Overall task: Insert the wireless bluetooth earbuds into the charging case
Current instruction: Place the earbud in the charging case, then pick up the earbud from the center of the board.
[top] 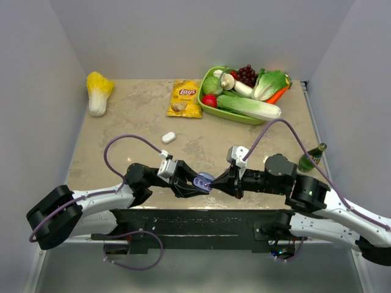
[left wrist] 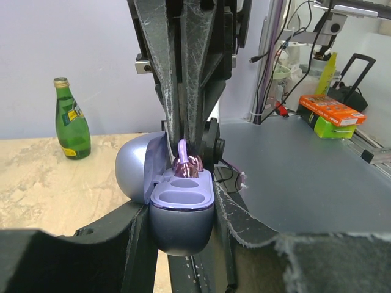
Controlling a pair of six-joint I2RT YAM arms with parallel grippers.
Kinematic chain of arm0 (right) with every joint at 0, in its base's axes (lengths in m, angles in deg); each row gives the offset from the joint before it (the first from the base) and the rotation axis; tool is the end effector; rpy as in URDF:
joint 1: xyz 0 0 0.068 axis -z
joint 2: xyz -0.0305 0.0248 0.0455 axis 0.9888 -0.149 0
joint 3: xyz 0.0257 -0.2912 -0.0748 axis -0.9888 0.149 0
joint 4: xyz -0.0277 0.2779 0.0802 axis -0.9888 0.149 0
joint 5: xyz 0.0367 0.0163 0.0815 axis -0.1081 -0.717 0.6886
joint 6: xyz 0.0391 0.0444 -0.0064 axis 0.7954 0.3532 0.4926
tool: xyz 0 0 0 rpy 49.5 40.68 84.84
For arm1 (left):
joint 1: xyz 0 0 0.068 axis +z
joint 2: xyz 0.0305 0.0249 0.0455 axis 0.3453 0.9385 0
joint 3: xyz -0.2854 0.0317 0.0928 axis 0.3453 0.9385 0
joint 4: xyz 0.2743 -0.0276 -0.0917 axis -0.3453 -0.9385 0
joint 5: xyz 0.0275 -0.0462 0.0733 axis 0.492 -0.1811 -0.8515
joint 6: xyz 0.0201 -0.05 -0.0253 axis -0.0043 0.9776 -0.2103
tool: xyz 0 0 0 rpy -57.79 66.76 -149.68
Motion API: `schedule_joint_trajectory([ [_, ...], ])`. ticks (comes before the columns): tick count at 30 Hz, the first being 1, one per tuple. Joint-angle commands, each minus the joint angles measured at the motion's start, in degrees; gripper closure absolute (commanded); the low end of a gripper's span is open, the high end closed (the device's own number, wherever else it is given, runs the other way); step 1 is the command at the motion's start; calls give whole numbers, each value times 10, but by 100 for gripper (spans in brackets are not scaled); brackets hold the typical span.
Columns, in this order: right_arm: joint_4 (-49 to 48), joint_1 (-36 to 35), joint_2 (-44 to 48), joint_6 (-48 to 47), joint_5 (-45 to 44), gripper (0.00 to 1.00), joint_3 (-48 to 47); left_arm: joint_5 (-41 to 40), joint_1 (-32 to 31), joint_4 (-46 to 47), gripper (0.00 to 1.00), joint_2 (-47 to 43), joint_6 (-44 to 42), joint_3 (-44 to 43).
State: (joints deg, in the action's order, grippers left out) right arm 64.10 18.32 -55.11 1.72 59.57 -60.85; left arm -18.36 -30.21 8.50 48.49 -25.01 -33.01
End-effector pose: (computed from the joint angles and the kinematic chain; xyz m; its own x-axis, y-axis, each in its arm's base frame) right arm 0.0693 0.1571 0.3866 -0.1857 -0.1583 -0.9698 -0.9525 0.2715 0.1380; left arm 0.1225 -0.1989 0.2672 -0.1486 -0.2539 -0.9558 0.9715 -0.2181 -0.0931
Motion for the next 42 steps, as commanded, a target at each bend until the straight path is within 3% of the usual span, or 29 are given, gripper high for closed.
schedule_joint_trajectory([
  [1,-5,-2,-2,10,-16,87,2,-17,-3,25,100,-13,-21,-21],
  [5,-8,-2,5,18,-26,71,2,-18,-3,25,100,-14,-21,-21],
  [9,-16,-2,30,32,-51,64,1,-23,-3,22,100,-14,-23,-14],
  [12,-29,-3,87,61,-119,61,2,-40,-4,5,100,-18,-35,-3],
  [15,-45,-2,138,107,-285,59,29,-90,-3,1,100,-31,-46,22],
  [17,-13,-2,125,156,-398,59,43,-124,-3,-2,100,-42,-52,39],
  [21,-7,-1,64,267,-464,60,112,-224,-5,-22,100,-97,-57,99],
  [25,-29,2,21,382,-491,70,203,-285,-8,8,100,-150,-48,160],
  [29,-65,26,16,436,-484,75,263,-291,-10,2,100,-192,-49,188],
  [34,-112,95,-63,434,-414,93,289,-287,-13,-2,100,-223,-44,201],
  [38,-202,149,-144,418,-357,94,302,-282,-12,9,100,-229,-39,202],
  [42,-239,161,-219,412,-349,100,285,-278,-12,19,100,-235,-31,226],
])
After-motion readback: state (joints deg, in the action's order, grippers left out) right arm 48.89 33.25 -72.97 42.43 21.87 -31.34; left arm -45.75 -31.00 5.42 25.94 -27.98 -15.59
